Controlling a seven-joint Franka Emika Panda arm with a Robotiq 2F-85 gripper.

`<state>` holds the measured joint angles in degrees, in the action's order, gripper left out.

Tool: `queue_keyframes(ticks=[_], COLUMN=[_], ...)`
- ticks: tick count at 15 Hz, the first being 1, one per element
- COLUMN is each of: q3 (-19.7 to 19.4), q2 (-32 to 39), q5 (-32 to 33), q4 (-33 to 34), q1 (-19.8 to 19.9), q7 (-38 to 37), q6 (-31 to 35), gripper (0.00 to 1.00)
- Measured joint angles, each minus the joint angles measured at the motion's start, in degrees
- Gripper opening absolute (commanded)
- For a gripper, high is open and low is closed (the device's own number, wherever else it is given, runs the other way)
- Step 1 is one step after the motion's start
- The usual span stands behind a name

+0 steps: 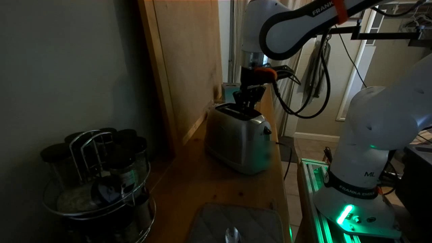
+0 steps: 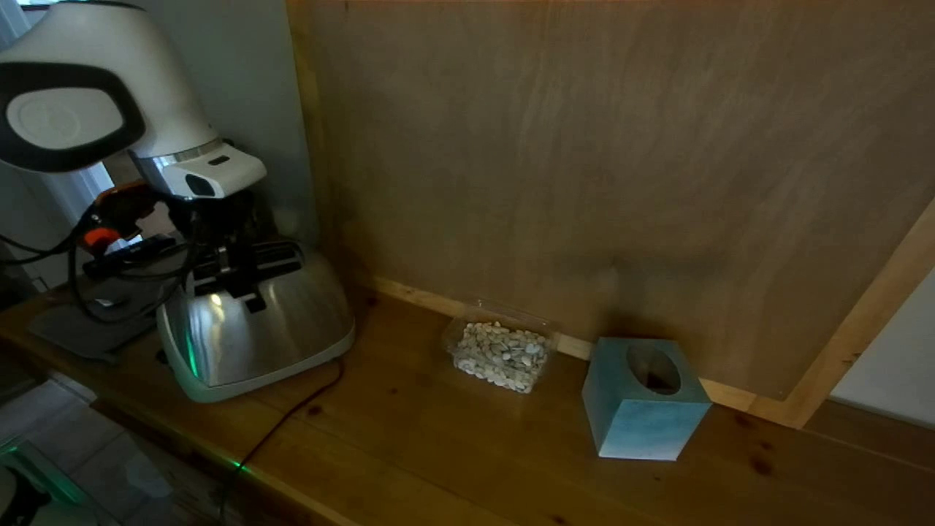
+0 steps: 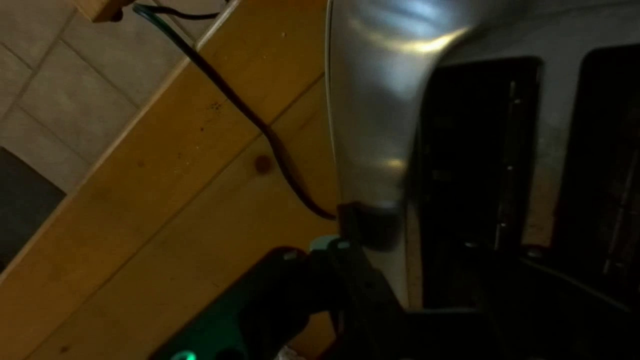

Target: Slide the toaster from a vertical position to a horizontal position

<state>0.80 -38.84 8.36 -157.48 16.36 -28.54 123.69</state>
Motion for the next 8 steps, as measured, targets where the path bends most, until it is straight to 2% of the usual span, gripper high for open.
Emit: queue_keyframes(ticks=[6,7,8], q3=[0.05,0.05,0.05], q2=[0.09,0.09,0.09], q5=[0.04,0.04,0.04], q4=[-0.07,-0.07,-0.07], q1=[0.14,0.14,0.14], q7=[0.0,0.0,0.0], q6=[-0.23,-0.23,-0.23], gripper=[0.34,0.09,0.09])
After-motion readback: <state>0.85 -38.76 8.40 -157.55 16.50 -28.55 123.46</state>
